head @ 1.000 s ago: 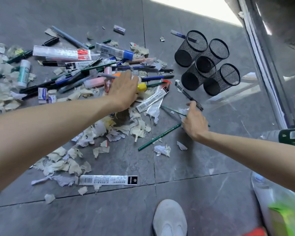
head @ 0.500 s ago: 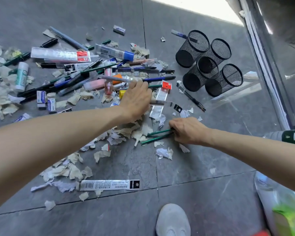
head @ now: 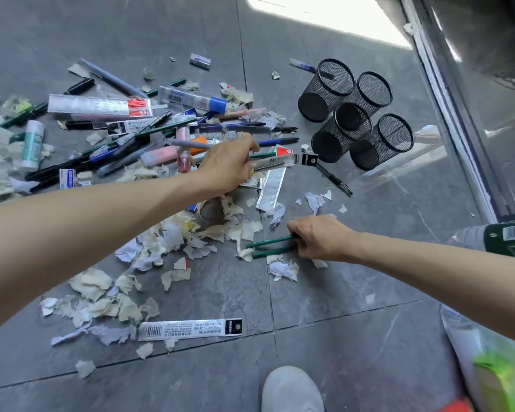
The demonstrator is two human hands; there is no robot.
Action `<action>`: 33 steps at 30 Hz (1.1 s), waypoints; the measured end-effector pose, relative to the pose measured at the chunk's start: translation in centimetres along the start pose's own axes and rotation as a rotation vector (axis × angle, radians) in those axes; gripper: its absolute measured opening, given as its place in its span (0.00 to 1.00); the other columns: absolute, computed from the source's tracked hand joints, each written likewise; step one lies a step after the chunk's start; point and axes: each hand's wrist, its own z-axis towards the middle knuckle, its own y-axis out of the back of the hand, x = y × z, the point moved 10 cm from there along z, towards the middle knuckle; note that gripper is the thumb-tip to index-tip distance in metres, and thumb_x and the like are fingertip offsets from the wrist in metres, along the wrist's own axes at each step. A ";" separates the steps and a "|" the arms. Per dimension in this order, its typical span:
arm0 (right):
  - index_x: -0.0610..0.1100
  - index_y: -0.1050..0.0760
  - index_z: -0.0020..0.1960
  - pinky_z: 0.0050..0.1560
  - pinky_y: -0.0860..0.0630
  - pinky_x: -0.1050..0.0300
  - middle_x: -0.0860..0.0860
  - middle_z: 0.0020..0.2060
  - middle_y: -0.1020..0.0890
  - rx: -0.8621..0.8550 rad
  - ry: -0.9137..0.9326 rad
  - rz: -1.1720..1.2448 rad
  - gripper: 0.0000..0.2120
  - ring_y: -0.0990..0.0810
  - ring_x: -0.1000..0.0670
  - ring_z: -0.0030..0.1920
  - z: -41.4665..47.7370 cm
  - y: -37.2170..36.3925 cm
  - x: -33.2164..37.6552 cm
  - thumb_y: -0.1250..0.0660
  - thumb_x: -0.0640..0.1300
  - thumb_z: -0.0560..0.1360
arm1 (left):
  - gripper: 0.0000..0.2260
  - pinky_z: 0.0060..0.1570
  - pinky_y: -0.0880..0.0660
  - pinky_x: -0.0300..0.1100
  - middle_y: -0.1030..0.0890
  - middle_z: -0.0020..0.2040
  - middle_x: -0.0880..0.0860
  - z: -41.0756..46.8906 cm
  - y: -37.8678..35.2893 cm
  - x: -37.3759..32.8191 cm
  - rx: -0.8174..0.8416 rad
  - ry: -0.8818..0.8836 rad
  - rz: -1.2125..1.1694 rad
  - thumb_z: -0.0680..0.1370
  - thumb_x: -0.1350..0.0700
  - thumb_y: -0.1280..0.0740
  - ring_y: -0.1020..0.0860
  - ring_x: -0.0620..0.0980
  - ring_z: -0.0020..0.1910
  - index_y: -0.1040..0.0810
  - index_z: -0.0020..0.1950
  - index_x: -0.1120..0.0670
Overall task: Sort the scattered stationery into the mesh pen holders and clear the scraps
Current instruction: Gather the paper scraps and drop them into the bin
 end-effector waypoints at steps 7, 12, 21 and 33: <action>0.46 0.35 0.47 0.40 0.34 0.55 0.48 0.49 0.24 0.099 -0.053 0.109 0.13 0.24 0.44 0.49 -0.5 -1.8 0.3 0.32 0.48 0.71 | 0.05 0.27 0.36 0.30 0.25 0.36 0.49 -1.3 -1.6 -0.5 0.236 0.059 -0.185 0.75 0.65 0.34 0.29 0.45 0.33 0.20 0.47 0.59; 0.42 0.29 0.45 0.39 0.32 0.55 0.45 0.49 0.23 0.087 -0.050 0.112 0.11 0.23 0.43 0.48 -0.1 -1.7 0.7 0.33 0.49 0.72 | 0.09 0.34 0.31 0.35 0.24 0.35 0.51 -3.6 -3.1 1.4 0.347 0.274 -0.433 0.72 0.67 0.30 0.26 0.47 0.37 0.25 0.35 0.57; 0.44 0.26 0.49 0.35 0.32 0.56 0.49 0.43 0.22 0.305 -0.013 0.035 0.19 0.23 0.45 0.44 -3.0 -3.9 2.2 0.28 0.57 0.68 | 0.10 0.26 0.27 0.33 0.20 0.30 0.56 -4.9 -2.2 1.8 0.377 0.408 -0.712 0.72 0.67 0.29 0.21 0.46 0.30 0.27 0.34 0.59; 0.47 0.36 0.43 0.36 0.37 0.55 0.47 0.37 0.22 -0.010 -0.169 0.189 0.07 0.27 0.44 0.38 -3.9 0.1 0.6 0.39 0.48 0.73 | 0.20 0.35 0.30 0.43 0.25 0.49 0.56 -3.6 2.1 4.8 -0.189 0.506 -0.436 0.77 0.56 0.34 0.26 0.51 0.42 0.37 0.66 0.54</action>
